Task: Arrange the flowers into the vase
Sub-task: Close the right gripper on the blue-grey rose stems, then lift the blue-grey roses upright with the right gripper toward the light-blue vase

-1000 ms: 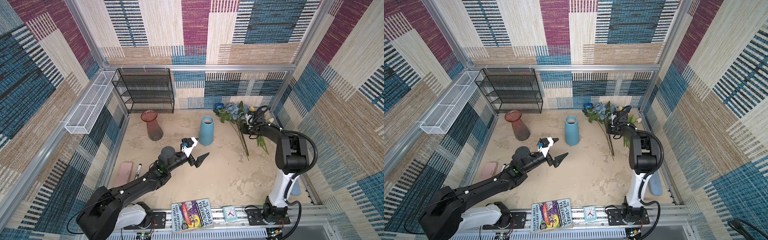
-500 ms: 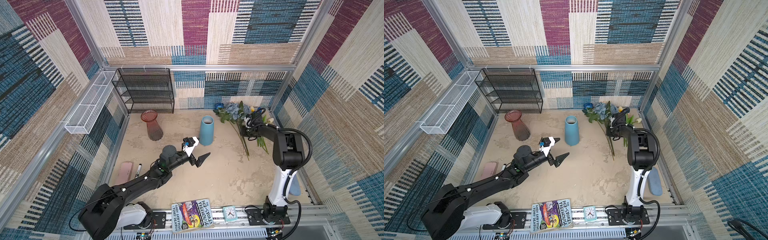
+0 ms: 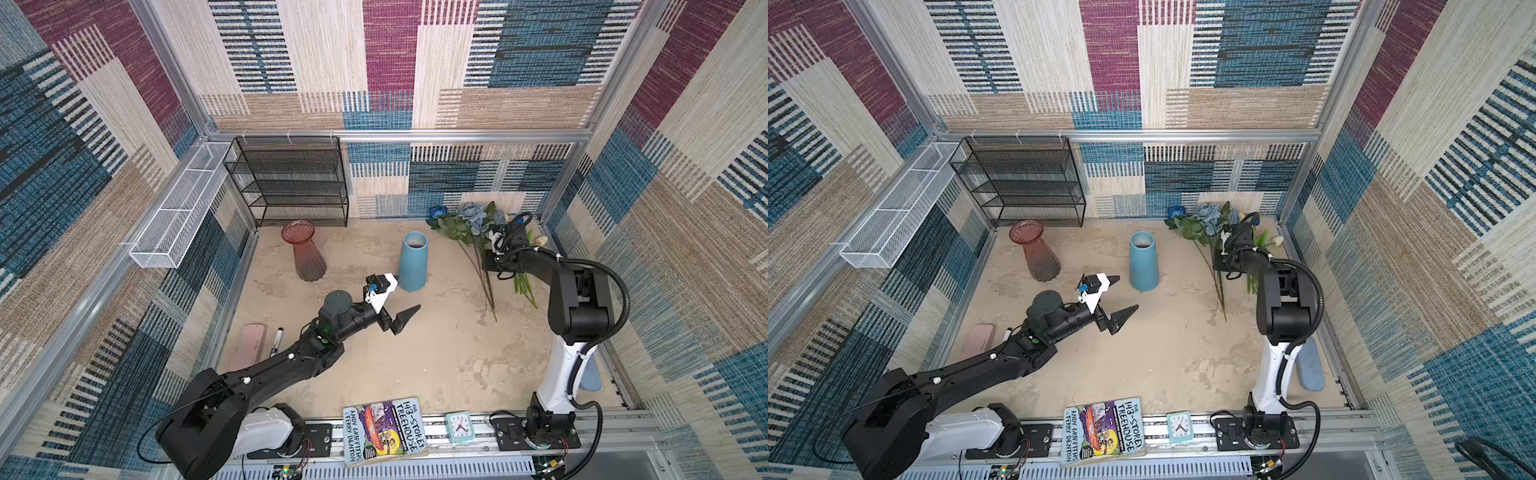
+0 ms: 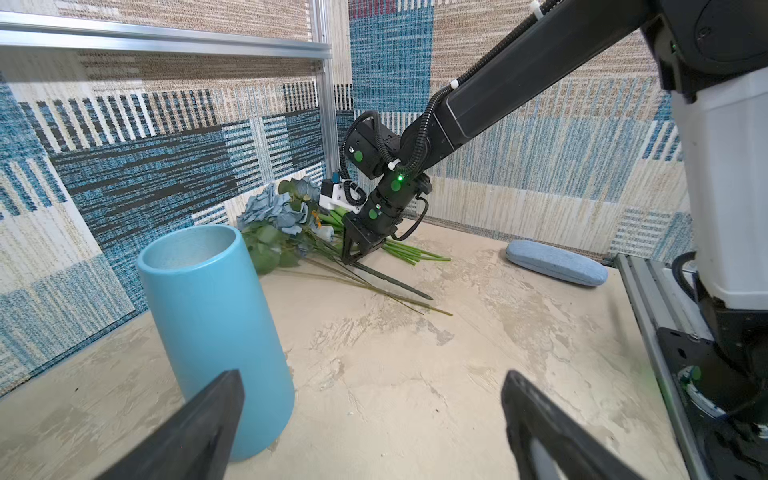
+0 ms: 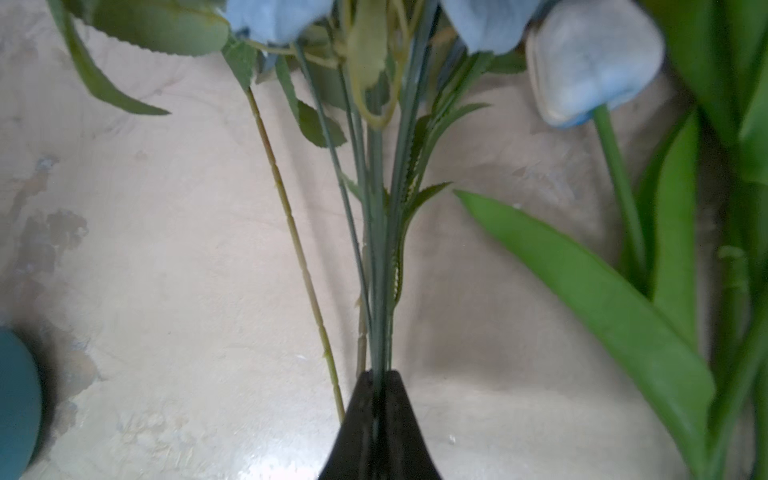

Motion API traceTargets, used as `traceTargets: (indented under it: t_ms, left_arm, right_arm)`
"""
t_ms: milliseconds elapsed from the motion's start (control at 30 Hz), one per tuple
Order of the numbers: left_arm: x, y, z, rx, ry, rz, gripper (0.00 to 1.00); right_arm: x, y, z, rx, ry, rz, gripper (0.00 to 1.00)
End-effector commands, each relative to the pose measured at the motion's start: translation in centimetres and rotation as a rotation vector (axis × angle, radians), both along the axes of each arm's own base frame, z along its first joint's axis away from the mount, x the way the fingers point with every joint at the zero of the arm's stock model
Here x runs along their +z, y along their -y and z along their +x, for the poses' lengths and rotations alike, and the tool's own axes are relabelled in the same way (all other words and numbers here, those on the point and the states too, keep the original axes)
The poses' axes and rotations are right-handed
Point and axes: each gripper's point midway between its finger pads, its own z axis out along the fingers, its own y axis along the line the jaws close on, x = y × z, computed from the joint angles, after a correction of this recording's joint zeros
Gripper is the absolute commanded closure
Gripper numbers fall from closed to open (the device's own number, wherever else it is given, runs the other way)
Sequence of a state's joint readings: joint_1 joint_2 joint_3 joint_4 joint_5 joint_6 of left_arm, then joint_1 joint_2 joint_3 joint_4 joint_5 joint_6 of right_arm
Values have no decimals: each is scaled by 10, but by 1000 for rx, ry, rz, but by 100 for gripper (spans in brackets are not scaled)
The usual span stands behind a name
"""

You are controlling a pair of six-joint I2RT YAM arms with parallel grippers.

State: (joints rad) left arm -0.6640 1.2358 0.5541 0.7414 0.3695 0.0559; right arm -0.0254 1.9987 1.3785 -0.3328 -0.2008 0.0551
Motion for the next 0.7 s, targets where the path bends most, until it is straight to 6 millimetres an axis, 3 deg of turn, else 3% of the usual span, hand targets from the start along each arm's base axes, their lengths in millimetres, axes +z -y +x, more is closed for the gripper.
traceTargets:
  t_ms: [0,233,467,667]
  left_arm:
    - [11,-1,-1,-2,33,-23,1]
    - [19,-4,-4,6,57,-38,1]
    - [28,-10,-4,37,99,-42,1]
    - [32,-11,-3,46,118,-32,1]
  right_arm:
    - [21,-1,3,-1,63,2,92]
    - [64,0,-2,-10,160,4,96]
    - [120,-4,-11,-9,297,35,97]
    - [135,-3,-17,-14,320,30,96]
